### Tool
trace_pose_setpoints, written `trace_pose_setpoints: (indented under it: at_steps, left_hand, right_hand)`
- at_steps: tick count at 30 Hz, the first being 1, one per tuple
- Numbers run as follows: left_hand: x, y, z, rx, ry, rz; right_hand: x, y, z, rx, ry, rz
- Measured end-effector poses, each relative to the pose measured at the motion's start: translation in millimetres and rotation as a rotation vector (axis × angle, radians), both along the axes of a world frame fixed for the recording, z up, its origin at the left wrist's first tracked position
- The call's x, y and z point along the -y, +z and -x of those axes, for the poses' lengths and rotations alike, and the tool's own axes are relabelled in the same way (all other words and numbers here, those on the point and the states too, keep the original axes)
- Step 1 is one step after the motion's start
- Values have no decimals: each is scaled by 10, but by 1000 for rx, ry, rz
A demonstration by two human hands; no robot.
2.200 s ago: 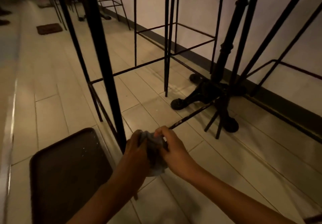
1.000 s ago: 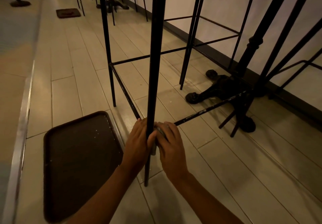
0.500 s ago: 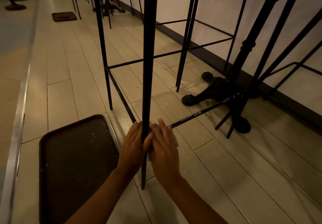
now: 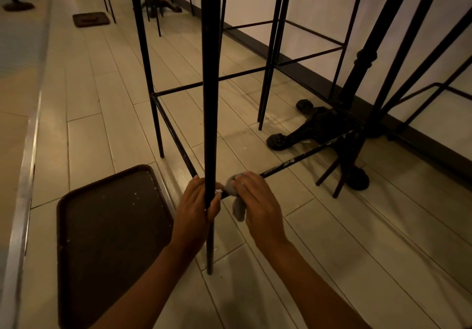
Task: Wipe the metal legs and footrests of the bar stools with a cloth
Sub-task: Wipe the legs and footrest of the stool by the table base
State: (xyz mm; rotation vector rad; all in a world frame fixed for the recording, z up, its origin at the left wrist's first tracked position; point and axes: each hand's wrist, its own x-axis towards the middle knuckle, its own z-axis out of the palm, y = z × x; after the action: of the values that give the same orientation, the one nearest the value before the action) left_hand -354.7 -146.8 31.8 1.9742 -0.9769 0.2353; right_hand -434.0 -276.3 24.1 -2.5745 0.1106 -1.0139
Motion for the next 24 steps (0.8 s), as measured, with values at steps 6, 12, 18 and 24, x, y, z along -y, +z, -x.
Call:
trace_pose_setpoints:
  at_steps: [6, 12, 18, 24]
  left_hand:
    - [8, 1, 22, -54, 42, -6]
    - [32, 2, 37, -77, 39, 17]
    - [55, 15, 50, -105, 64, -3]
    - [49, -1, 59, -102, 72, -7]
  right_hand:
    - [20, 38, -47, 22, -123, -92]
    - [-27, -81, 40, -23, -100, 82]
    - [222, 38, 45, -83, -100, 22]
    - [252, 58, 19, -39, -138, -125]
